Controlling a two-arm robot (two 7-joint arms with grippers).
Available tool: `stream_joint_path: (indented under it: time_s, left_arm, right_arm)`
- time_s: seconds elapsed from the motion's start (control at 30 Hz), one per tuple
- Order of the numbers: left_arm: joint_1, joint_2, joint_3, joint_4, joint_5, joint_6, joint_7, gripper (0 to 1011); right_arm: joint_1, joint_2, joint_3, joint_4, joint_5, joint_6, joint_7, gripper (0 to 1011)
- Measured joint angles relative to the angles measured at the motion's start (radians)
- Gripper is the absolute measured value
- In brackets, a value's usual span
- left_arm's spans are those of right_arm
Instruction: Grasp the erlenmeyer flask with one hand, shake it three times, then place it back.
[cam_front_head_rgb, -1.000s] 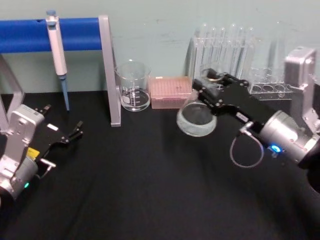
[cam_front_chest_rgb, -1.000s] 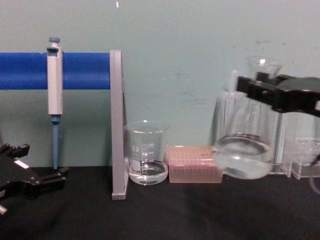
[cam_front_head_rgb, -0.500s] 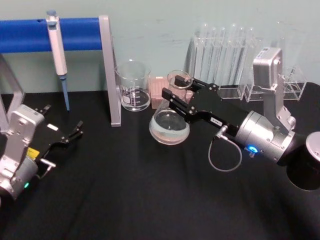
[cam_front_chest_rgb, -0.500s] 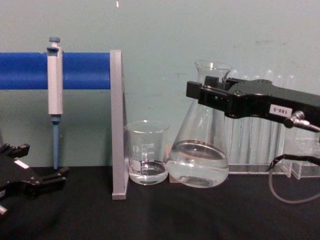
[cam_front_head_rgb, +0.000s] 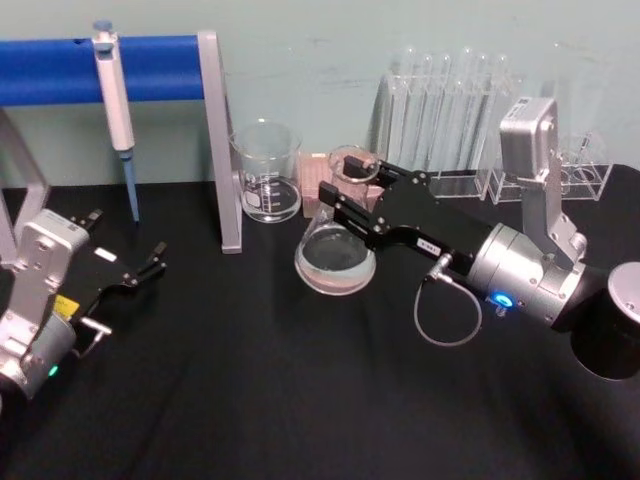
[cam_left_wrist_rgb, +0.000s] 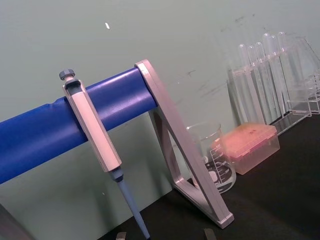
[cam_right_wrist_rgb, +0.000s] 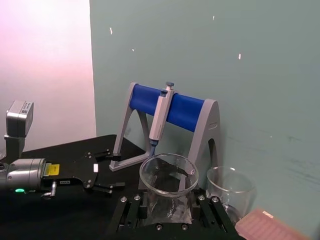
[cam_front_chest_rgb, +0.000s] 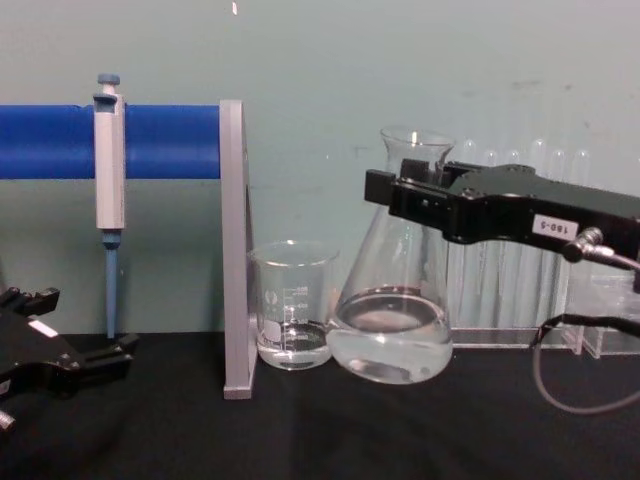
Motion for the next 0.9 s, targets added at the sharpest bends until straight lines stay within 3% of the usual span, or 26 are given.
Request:
stream_joint_path:
  time_s: [0.9]
  left_arm:
    - [0.000, 0.000, 0.000, 0.000, 0.000, 0.000, 0.000, 1001]
  right_arm:
    - [0.012, 0.033, -0.049, 0.069, 0.011, -0.012, 0.058, 450]
